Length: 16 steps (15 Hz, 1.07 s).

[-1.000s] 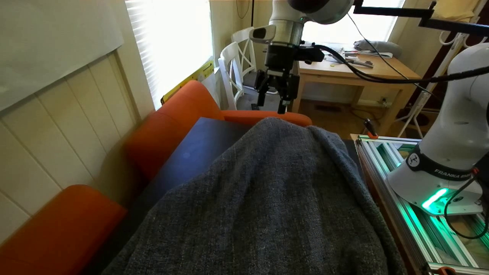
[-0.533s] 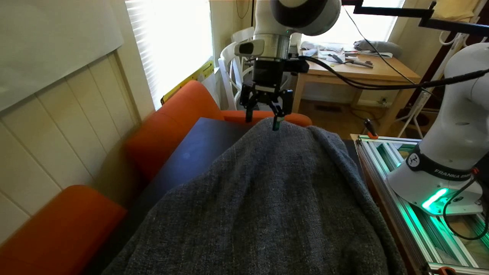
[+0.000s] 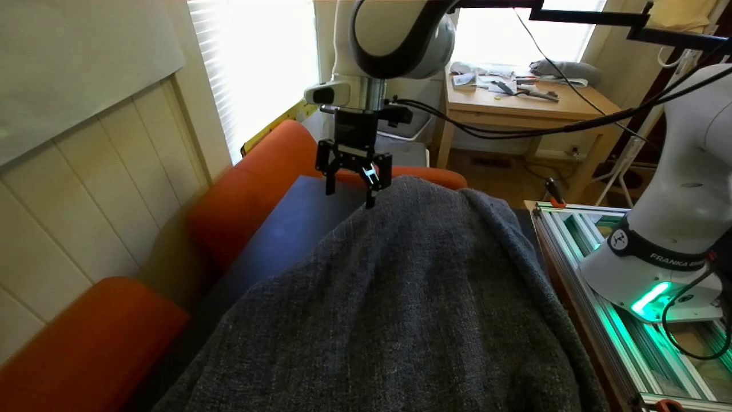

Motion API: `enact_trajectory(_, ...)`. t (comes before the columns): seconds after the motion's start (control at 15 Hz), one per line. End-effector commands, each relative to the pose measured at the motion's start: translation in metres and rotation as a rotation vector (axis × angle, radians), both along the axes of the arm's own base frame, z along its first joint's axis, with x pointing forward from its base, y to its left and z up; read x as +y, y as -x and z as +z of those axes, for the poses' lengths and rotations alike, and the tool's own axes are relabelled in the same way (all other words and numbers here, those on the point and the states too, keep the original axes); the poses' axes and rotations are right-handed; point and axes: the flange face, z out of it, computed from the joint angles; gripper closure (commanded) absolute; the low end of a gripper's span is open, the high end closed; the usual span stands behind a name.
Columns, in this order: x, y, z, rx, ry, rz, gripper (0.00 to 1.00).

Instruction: Spread out the blanket on the table

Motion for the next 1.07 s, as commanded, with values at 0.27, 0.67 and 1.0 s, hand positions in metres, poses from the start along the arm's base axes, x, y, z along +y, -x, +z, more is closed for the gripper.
enact_trajectory(0.27,-0.036,-0.02,-0.026,0.175,0.094,0.079,0.12)
enact_trajectory(0.67,-0.049,-0.006,-0.029,0.378,0.006,0.081,0.21)
enact_trajectory(1.0,-0.051,0.008,-0.046,0.472,-0.05,0.079,0.55)
